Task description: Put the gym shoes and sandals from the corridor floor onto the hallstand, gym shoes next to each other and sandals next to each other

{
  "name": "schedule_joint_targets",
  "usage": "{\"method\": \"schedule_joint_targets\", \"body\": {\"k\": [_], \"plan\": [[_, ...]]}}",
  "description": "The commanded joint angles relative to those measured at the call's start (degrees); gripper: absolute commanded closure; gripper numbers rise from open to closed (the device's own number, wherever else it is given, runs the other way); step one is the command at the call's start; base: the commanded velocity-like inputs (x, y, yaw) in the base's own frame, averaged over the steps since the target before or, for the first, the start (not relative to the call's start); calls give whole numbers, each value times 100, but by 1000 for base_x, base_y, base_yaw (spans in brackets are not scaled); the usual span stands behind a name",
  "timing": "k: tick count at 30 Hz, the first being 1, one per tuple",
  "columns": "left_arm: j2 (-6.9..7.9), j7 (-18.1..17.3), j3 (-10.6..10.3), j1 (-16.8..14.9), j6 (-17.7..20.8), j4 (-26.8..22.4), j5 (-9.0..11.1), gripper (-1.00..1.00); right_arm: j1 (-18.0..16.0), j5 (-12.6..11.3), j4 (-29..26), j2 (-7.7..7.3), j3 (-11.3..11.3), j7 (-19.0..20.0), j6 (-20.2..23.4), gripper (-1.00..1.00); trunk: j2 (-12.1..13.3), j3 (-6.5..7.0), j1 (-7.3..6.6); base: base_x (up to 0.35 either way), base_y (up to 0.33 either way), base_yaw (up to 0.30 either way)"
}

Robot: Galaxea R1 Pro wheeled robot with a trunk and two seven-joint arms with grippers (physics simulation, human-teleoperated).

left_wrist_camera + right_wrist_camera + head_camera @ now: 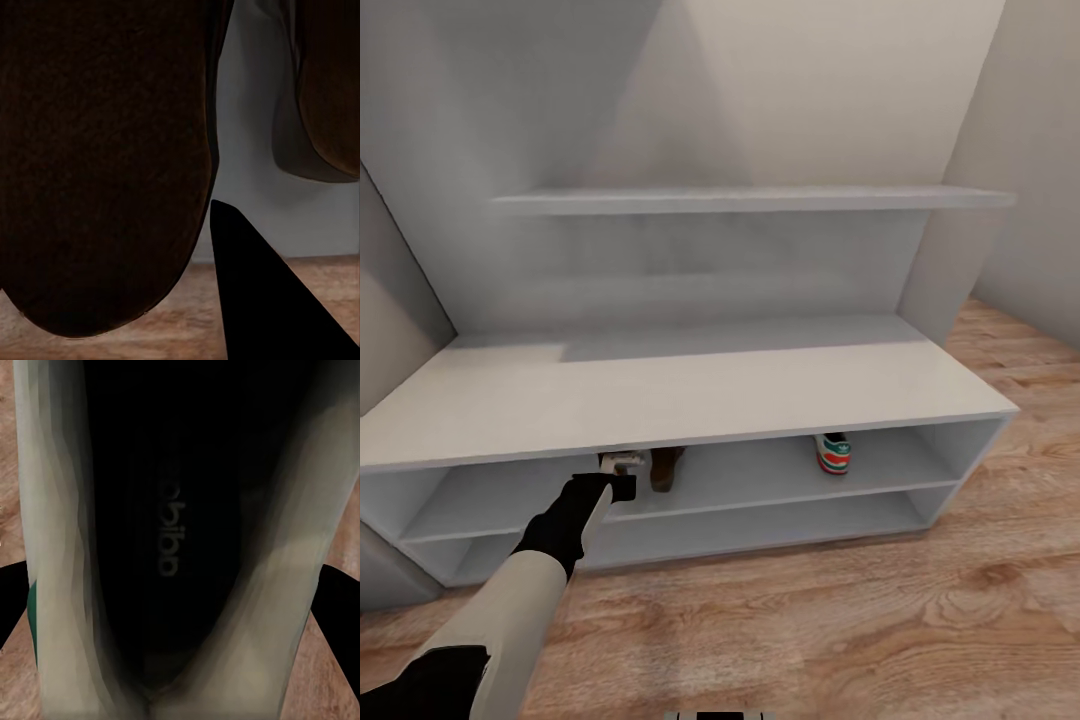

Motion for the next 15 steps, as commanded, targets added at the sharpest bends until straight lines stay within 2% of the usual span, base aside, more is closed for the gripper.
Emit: {"method": "schedule_joint_targets", "body": {"k": [1, 15], "plan": [[-7, -17, 26, -2, 35, -9, -42, 100, 4, -51, -10, 0, 2, -19, 27, 100, -2, -4, 1, 141, 0, 0], [0, -29, 46, -2, 35, -9, -42, 100, 4, -49, -10, -2, 2, -19, 27, 100, -2, -4, 1, 44, 0, 0]]}}
